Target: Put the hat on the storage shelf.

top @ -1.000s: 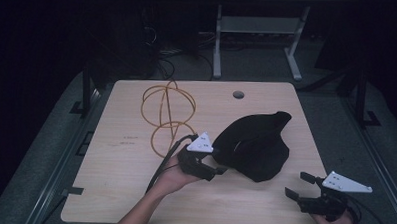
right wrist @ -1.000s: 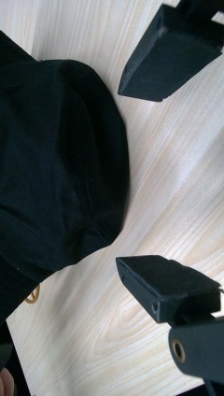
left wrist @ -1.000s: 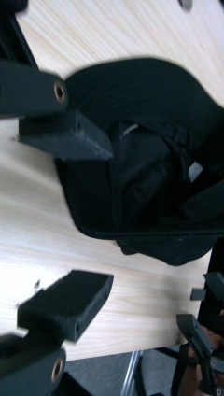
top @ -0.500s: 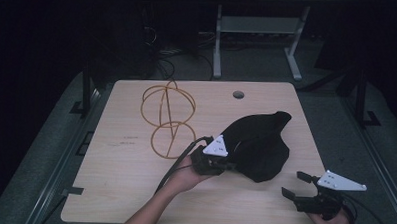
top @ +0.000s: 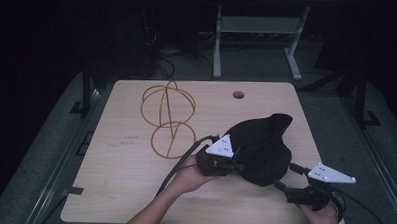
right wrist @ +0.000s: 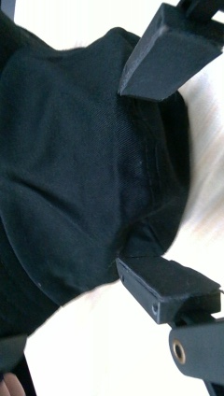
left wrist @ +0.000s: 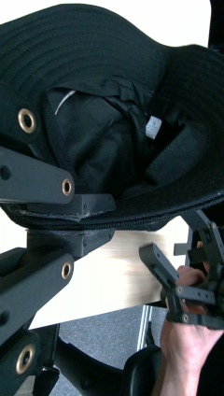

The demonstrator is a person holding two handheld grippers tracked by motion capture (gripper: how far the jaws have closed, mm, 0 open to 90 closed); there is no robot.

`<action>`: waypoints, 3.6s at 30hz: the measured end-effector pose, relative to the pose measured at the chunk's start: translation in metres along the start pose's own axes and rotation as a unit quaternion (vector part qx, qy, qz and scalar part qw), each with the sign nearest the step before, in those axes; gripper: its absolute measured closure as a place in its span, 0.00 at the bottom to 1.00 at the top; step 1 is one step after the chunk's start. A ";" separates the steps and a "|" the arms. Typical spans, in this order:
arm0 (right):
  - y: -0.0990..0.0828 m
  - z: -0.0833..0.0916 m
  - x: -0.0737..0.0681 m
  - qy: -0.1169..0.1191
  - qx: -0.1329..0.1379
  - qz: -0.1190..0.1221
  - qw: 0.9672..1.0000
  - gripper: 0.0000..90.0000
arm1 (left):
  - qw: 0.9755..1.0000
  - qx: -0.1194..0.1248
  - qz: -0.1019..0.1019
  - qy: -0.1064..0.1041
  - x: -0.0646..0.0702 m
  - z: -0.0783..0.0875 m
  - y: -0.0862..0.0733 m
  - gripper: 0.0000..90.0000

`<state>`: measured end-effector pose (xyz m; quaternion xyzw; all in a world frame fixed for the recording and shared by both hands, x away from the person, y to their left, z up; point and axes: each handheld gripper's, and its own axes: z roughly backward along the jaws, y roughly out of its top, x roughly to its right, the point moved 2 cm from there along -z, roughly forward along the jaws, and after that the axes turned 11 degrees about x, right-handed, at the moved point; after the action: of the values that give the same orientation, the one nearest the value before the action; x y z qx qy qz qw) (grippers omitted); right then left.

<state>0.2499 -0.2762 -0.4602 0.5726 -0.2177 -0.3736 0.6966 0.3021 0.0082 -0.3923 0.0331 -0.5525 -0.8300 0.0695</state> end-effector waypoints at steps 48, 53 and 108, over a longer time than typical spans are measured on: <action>0.005 -0.012 0.002 0.009 -0.018 0.066 0.998 0.95 | 1.000 -0.002 0.011 0.014 0.002 0.019 -0.001 0.55; 0.011 -0.007 0.000 0.007 -0.015 0.077 0.997 0.95 | 0.999 0.002 0.014 0.034 0.005 0.039 -0.010 0.49; 0.153 -0.005 -0.018 0.052 0.037 0.157 0.986 0.96 | 0.988 -0.003 0.051 0.149 0.001 0.111 -0.103 0.37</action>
<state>0.2839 -0.2490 -0.3119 0.5759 -0.2817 -0.2210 0.7349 0.2784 0.1484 -0.4447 0.1279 -0.5344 -0.8129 0.1930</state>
